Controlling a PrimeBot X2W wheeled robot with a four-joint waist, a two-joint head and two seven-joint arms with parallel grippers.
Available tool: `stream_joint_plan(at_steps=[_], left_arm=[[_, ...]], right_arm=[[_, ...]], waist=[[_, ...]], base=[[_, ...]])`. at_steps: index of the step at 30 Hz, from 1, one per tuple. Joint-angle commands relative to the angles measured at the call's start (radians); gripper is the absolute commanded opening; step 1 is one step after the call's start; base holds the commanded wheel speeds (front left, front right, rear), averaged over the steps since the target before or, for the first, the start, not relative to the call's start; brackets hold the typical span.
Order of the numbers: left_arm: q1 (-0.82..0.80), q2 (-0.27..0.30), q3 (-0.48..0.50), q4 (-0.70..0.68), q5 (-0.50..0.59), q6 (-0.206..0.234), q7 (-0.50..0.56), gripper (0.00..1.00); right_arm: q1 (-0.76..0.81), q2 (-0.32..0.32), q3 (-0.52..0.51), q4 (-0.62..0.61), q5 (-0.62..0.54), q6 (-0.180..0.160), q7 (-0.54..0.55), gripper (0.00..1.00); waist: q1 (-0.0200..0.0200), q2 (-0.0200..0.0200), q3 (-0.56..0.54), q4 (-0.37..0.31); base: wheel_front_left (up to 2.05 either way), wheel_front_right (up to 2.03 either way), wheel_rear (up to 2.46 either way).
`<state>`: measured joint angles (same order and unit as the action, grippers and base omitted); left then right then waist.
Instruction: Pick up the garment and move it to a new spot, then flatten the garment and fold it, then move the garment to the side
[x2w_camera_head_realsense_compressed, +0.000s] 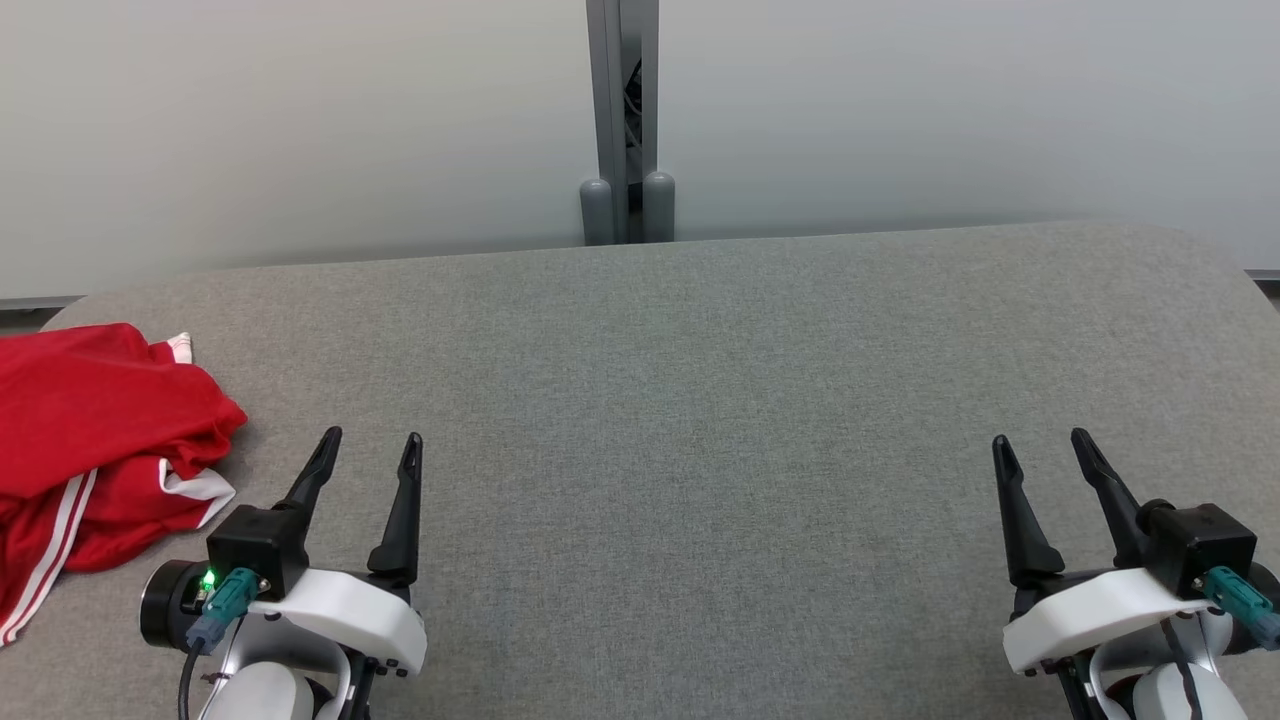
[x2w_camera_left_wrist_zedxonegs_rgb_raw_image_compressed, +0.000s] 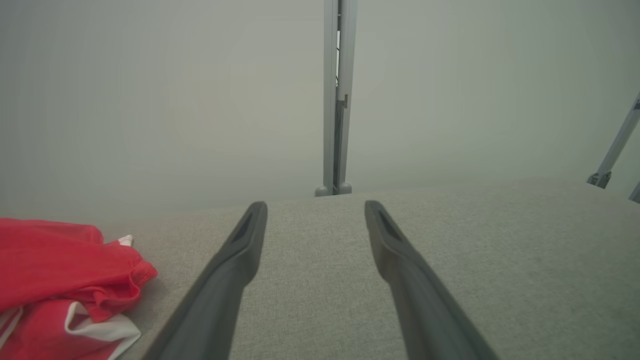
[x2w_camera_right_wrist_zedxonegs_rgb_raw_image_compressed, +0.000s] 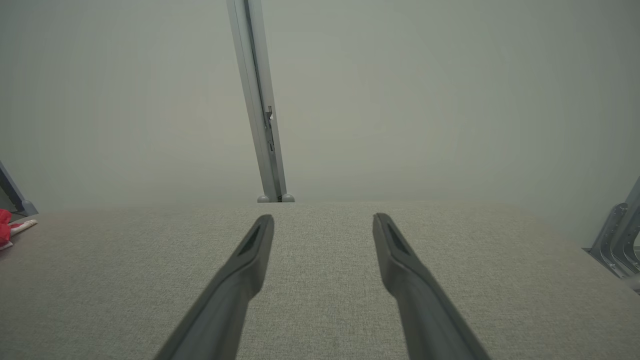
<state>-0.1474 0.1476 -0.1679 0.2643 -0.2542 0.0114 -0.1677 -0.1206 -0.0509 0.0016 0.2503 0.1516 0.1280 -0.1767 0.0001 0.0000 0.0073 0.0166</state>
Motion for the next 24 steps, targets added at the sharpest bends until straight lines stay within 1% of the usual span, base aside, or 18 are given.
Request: stream_joint_plan(at_steps=[1,12,17,24], left_arm=[[0.003,0.006,-0.002,-0.003,0.012,0.004,-0.005,1.00],[-0.002,0.015,-0.025,0.005,0.065,0.015,-0.024,1.00],[-0.002,0.011,-0.022,0.006,0.044,0.012,-0.028,1.00],[0.002,0.004,-0.014,0.010,0.018,0.018,-0.028,1.00]], right_arm=[[-0.015,-0.004,-0.001,0.002,-0.019,0.004,-0.010,1.00],[-0.011,-0.004,0.000,0.007,-0.051,0.005,-0.033,1.00],[-0.008,-0.003,-0.005,0.015,-0.029,0.005,-0.030,1.00],[-0.005,-0.002,-0.008,0.020,-0.016,0.005,-0.033,1.00]], waist=[[-0.0001,0.0000,0.000,0.001],[-0.0001,0.0000,0.003,0.010],[-0.0001,0.0000,0.002,0.011],[-0.0001,0.0000,-0.002,0.010]], base=[[0.00,0.00,0.00],[0.00,0.00,0.00],[0.00,0.00,0.00],[0.00,0.00,0.00]])
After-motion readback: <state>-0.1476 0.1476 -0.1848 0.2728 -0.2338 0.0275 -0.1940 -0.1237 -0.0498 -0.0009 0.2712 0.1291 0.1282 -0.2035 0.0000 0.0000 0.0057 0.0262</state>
